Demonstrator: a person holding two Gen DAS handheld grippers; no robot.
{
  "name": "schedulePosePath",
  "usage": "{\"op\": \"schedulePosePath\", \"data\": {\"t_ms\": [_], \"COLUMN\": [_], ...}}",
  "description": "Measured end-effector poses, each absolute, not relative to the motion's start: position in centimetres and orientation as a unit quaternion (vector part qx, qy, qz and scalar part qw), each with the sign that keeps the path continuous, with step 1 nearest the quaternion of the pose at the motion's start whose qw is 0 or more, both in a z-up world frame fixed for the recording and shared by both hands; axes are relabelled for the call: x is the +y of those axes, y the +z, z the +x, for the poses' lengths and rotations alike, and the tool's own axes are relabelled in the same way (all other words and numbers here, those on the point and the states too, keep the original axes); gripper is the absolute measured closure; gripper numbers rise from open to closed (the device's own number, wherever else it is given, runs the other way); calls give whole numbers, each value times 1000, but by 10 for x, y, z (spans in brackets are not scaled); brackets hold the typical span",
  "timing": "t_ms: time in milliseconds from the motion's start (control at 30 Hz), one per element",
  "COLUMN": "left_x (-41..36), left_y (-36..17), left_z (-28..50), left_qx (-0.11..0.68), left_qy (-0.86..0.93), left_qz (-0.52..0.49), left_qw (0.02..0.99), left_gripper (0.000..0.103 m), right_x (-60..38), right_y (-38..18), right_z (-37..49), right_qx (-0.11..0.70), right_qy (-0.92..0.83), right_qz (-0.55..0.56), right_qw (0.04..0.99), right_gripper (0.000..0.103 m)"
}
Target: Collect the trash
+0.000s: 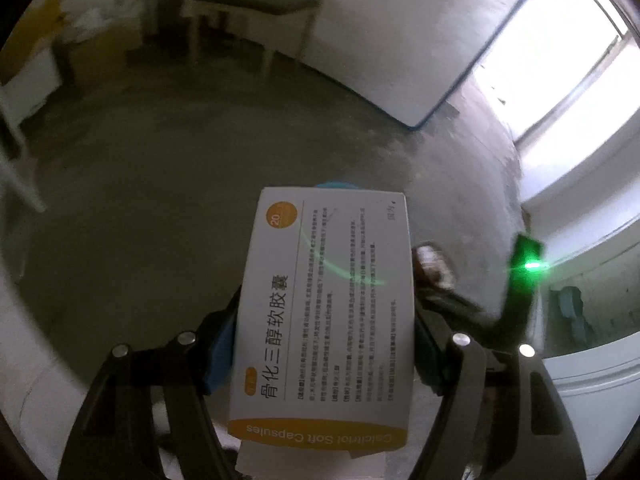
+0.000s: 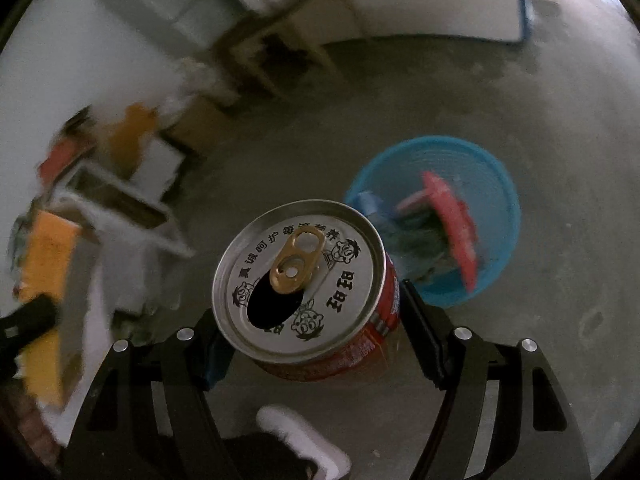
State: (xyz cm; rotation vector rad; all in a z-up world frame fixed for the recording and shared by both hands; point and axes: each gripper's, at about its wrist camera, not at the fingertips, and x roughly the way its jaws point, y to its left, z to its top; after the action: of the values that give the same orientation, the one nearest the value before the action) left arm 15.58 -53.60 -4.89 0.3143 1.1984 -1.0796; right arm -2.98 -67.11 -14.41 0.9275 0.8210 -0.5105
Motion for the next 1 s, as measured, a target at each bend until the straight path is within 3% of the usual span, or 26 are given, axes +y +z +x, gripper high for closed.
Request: {"op": "schedulePosePath", "data": {"t_ms": [133, 367, 767, 1000], "left_x": [-614, -613, -479, -370], "left_y": [-72, -73, 13, 48], "left_z": [155, 143, 113, 80], "left_qx": [543, 546, 446, 384], "left_qy": [-490, -499, -532, -493], "left_qz": [146, 110, 110, 108], "left_qw": [666, 664, 711, 773], "left_gripper": [16, 16, 16, 6], "right_x": [-722, -725, -662, -557], "right_y": [-186, -180, -100, -25], "right_z": [-29, -68, -109, -99], "right_qx": [397, 341, 296, 299], "right_qy": [-278, -320, -290, -256], "right_qz": [465, 501, 431, 264], "right_qw": [741, 728, 801, 881], "right_gripper": [28, 25, 25, 7]}}
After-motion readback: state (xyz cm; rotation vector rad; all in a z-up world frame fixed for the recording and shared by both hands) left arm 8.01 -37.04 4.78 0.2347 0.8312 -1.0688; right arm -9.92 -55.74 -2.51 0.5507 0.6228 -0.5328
